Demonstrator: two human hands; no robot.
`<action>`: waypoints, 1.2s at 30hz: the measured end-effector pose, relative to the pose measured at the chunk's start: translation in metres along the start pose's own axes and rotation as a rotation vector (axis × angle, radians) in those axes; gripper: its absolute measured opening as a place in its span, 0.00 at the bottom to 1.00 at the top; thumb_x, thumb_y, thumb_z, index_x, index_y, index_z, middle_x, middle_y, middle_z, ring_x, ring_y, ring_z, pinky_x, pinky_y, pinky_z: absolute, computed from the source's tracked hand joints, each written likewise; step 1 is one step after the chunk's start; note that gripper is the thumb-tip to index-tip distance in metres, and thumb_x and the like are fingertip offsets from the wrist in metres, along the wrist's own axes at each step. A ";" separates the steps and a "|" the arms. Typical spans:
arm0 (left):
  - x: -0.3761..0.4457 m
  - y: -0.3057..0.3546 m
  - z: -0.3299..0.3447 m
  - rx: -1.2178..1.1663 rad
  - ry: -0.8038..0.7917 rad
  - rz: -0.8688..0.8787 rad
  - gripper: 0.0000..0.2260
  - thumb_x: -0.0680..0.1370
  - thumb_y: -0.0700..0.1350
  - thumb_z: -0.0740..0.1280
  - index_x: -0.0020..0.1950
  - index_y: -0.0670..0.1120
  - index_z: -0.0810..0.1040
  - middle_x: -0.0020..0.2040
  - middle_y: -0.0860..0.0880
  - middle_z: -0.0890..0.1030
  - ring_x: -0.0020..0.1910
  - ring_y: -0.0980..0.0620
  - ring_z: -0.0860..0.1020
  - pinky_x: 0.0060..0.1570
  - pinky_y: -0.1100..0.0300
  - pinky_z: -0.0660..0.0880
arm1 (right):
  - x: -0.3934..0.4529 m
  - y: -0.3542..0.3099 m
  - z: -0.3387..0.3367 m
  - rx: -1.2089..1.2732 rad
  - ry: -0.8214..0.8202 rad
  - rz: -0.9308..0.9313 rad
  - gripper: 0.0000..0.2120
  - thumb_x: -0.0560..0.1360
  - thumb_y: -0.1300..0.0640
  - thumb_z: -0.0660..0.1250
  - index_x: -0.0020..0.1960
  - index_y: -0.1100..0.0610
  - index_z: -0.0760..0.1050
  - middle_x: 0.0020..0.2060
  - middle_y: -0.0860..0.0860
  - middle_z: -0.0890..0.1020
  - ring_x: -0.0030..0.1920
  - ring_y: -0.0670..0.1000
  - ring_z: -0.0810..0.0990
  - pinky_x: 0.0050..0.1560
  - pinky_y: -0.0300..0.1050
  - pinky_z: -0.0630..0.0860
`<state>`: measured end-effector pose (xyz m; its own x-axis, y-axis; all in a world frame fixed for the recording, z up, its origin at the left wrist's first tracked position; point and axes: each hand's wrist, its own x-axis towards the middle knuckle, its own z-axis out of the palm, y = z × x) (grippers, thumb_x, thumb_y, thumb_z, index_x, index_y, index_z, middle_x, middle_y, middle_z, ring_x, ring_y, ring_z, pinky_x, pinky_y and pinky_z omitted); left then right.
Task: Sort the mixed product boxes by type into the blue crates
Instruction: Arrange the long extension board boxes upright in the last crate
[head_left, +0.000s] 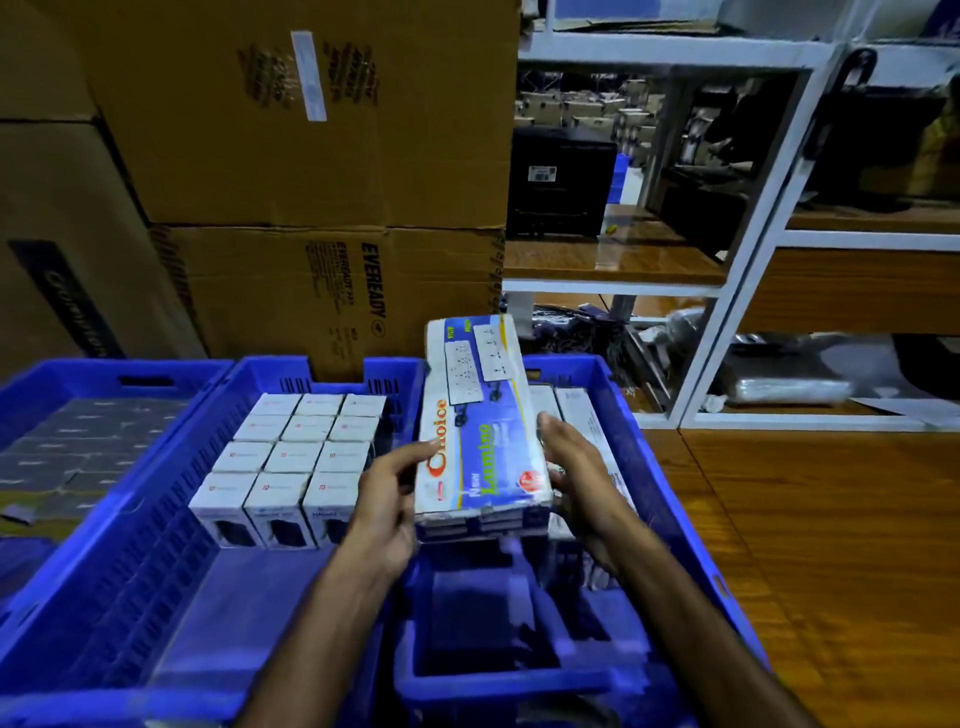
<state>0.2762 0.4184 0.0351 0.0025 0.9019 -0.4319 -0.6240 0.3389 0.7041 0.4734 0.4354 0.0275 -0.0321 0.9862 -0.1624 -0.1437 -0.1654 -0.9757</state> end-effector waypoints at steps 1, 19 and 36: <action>0.001 0.002 -0.003 -0.097 -0.046 -0.069 0.15 0.74 0.39 0.67 0.58 0.34 0.84 0.51 0.36 0.86 0.41 0.39 0.86 0.44 0.44 0.84 | -0.001 -0.007 0.002 0.101 -0.027 0.037 0.19 0.78 0.36 0.66 0.62 0.47 0.79 0.53 0.50 0.85 0.50 0.51 0.84 0.51 0.47 0.79; -0.012 0.012 -0.019 -0.171 -0.375 -0.273 0.27 0.68 0.51 0.70 0.62 0.37 0.84 0.59 0.31 0.80 0.41 0.41 0.79 0.38 0.54 0.79 | 0.023 -0.026 0.005 0.267 -0.018 0.068 0.33 0.76 0.38 0.70 0.77 0.37 0.60 0.65 0.55 0.79 0.60 0.60 0.84 0.59 0.64 0.81; -0.001 -0.013 -0.002 0.104 -0.216 0.004 0.25 0.85 0.46 0.52 0.47 0.44 0.90 0.47 0.40 0.87 0.41 0.43 0.86 0.41 0.53 0.82 | 0.014 -0.019 0.043 0.091 -0.110 0.166 0.33 0.68 0.31 0.72 0.67 0.48 0.78 0.55 0.54 0.87 0.55 0.54 0.86 0.60 0.55 0.80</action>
<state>0.2833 0.4121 0.0254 0.1740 0.9360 -0.3058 -0.5408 0.3504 0.7647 0.4333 0.4519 0.0499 -0.1695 0.9395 -0.2978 -0.2157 -0.3302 -0.9190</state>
